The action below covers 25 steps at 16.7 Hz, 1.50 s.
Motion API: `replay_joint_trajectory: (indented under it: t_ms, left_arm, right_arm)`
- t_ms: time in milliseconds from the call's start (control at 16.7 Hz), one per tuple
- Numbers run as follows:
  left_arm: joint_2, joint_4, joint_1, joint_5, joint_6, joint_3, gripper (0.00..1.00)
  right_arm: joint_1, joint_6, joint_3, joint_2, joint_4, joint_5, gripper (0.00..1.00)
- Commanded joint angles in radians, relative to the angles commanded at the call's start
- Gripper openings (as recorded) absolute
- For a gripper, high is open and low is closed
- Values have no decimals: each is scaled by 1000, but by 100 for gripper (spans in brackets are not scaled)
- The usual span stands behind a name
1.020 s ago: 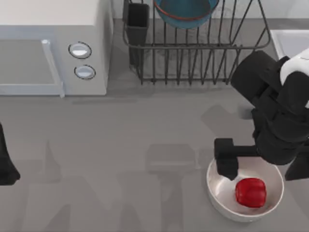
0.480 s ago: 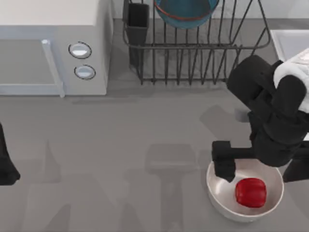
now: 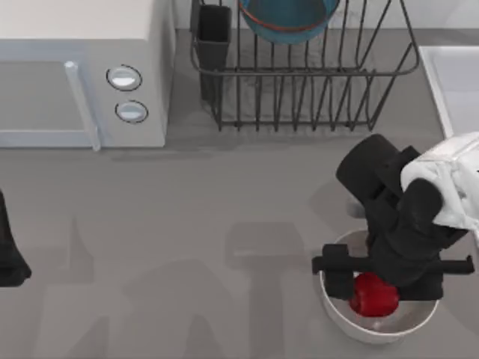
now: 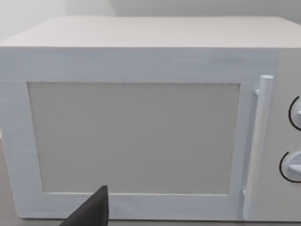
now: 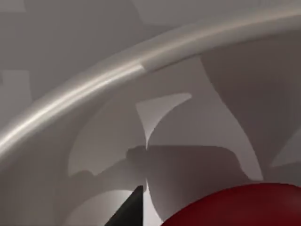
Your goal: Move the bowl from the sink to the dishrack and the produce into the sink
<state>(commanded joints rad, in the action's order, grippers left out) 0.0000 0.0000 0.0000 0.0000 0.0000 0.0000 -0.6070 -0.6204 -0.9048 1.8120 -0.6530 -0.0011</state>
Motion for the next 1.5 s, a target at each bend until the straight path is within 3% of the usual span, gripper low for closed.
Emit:
replay_joint_trajectory:
  t_ms: [360, 1140, 1500]
  left_arm:
    - [0, 0, 0, 0, 0, 0, 100]
    - [0, 0, 0, 0, 0, 0, 100]
    - [0, 0, 0, 0, 0, 0, 100]
  right_arm:
    - [-1, -1, 23, 22, 35, 2, 100]
    - [-1, -1, 23, 22, 35, 2, 2]
    - [-1, -1, 23, 22, 35, 2, 0]
